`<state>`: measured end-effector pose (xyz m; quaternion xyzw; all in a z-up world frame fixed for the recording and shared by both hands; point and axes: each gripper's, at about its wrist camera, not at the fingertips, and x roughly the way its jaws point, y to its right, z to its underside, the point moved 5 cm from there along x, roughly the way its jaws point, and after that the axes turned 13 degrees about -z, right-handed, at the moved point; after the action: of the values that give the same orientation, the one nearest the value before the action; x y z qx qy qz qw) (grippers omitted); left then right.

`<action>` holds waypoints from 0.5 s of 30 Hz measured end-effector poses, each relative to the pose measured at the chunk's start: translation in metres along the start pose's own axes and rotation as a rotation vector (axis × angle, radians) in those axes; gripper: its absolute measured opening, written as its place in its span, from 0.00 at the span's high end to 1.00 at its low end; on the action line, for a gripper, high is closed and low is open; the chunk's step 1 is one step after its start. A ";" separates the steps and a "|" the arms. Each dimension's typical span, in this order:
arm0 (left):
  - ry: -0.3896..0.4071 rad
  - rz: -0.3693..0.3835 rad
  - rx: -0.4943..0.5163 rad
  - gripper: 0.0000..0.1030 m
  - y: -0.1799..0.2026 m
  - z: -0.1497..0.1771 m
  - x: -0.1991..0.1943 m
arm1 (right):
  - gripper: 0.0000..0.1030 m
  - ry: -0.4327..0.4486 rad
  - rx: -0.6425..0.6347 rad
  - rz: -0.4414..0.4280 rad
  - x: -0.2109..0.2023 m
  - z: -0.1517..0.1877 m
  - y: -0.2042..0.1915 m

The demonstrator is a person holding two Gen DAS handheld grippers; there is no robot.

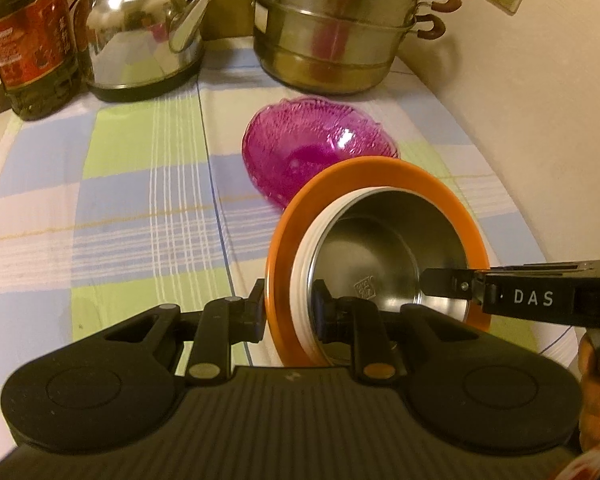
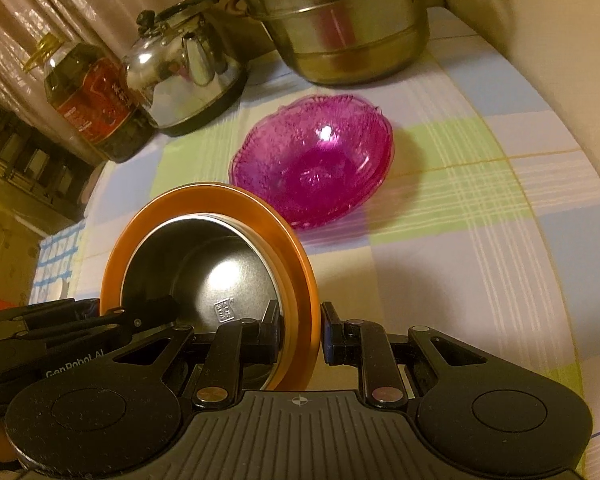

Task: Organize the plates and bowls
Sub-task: 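Lift the nested orange bowl with both tools and carry it toward the pink plates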

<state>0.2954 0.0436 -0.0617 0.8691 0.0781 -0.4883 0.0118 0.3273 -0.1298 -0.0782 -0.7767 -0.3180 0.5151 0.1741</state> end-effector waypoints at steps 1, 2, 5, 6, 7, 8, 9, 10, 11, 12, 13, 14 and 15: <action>0.003 0.001 0.002 0.81 0.001 -0.003 -0.001 | 0.80 0.004 0.003 0.000 -0.002 -0.002 0.000; 0.007 0.002 0.003 0.81 0.001 -0.006 -0.003 | 0.80 0.008 0.004 0.001 -0.004 -0.005 -0.001; 0.019 0.004 0.008 0.81 0.003 -0.017 -0.006 | 0.80 0.018 0.002 0.003 -0.010 -0.013 -0.004; 0.024 0.005 0.010 0.81 0.004 -0.021 -0.007 | 0.80 0.020 0.004 0.002 -0.012 -0.017 -0.004; 0.028 0.005 0.013 0.81 0.004 -0.026 -0.007 | 0.80 0.022 0.007 0.001 -0.013 -0.020 -0.004; 0.033 0.005 0.017 0.81 0.005 -0.030 -0.007 | 0.80 0.024 0.009 0.000 -0.014 -0.024 -0.004; 0.038 0.005 0.020 0.81 0.006 -0.035 -0.007 | 0.80 0.025 0.009 0.001 -0.015 -0.028 -0.003; 0.041 0.005 0.022 0.81 0.007 -0.039 -0.007 | 0.80 0.027 0.010 0.002 -0.015 -0.032 -0.003; 0.044 0.006 0.022 0.81 0.008 -0.044 -0.006 | 0.80 0.028 0.010 0.004 -0.016 -0.036 -0.002; 0.047 0.008 0.023 0.81 0.009 -0.048 -0.004 | 0.80 0.030 0.009 0.006 -0.016 -0.041 -0.002; 0.047 0.011 0.021 0.81 0.010 -0.052 -0.003 | 0.80 0.031 0.008 0.009 -0.016 -0.045 -0.001; 0.046 0.016 0.018 0.81 0.010 -0.056 0.000 | 0.80 0.032 0.005 0.013 -0.016 -0.049 0.000; 0.044 0.021 0.015 0.81 0.011 -0.060 0.003 | 0.80 0.032 0.002 0.018 -0.015 -0.054 0.000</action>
<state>0.3490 0.0388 -0.0335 0.8805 0.0653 -0.4694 0.0086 0.3726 -0.1367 -0.0460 -0.7875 -0.3076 0.5044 0.1754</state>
